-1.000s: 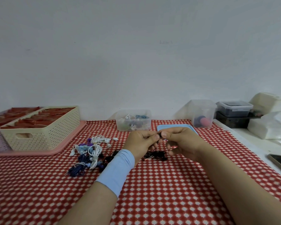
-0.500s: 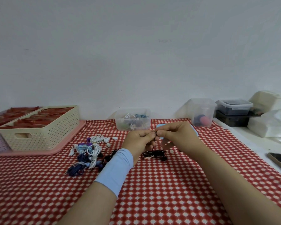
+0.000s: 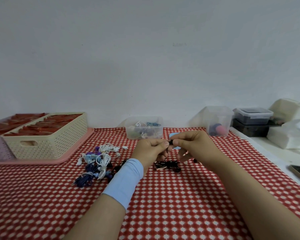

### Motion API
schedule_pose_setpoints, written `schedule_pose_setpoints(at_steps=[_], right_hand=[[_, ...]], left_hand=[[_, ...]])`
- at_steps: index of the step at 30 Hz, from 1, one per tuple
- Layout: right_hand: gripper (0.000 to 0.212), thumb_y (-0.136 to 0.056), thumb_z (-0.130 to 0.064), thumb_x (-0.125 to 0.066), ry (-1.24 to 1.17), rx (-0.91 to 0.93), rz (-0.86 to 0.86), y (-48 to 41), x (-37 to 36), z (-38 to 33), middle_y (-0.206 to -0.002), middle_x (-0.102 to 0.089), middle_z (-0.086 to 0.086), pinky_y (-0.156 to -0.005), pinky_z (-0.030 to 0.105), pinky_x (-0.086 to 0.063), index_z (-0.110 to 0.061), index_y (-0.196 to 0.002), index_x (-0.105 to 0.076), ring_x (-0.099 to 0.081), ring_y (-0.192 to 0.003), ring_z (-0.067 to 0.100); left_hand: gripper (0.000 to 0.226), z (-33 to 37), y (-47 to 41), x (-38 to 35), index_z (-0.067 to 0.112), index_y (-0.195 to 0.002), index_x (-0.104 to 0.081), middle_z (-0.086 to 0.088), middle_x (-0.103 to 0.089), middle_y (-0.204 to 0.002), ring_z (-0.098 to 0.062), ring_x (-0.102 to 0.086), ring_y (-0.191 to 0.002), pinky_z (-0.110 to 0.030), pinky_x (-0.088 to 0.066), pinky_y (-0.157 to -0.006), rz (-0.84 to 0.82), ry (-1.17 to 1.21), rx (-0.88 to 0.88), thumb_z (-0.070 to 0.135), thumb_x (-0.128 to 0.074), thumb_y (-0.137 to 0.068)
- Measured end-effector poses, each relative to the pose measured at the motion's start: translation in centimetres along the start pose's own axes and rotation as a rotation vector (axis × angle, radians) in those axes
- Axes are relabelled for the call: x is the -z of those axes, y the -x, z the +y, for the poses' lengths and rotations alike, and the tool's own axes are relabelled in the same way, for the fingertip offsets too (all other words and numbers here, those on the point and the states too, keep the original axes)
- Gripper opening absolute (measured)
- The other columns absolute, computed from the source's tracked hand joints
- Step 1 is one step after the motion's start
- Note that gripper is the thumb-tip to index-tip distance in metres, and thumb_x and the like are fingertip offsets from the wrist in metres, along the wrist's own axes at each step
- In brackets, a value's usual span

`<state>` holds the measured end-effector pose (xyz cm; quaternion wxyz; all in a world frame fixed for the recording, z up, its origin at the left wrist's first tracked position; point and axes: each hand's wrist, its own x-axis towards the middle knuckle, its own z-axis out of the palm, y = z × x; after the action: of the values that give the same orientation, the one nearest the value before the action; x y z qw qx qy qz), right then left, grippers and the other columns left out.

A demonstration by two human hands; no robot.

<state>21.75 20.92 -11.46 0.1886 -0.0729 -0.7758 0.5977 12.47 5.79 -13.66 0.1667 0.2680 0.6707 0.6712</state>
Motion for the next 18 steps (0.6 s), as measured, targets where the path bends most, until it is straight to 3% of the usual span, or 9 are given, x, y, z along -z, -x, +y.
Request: schedule_pose_setpoints(at_steps=[9, 18], right_hand=[[0.016, -0.094, -0.013, -0.066, -0.153, -0.186, -0.129, -0.21, 0.65, 0.59, -0.103, -0.075, 0.019, -0.062, 0.037, -0.059, -0.007, -0.103, -0.078, -0.066, -0.066, 0.019], [0.013, -0.092, -0.014, -0.07, -0.1, -0.166, -0.082, -0.17, 0.58, 0.48, -0.094, -0.076, 0.016, -0.059, 0.033, -0.058, -0.01, -0.103, -0.076, -0.067, -0.065, 0.02]], left_hand=[[0.016, 0.08, 0.04, 0.03, 0.004, -0.103, -0.075, -0.003, -0.074, -0.076, -0.008, -0.063, -0.062, -0.02, -0.053, -0.063, -0.013, -0.083, -0.033, 0.006, -0.063, -0.093], [0.016, -0.07, 0.12, -0.46, 0.007, -0.102, -0.076, -0.005, -0.074, -0.079, -0.01, -0.062, -0.065, -0.021, -0.053, -0.065, -0.014, -0.04, -0.012, 0.006, -0.063, -0.093]])
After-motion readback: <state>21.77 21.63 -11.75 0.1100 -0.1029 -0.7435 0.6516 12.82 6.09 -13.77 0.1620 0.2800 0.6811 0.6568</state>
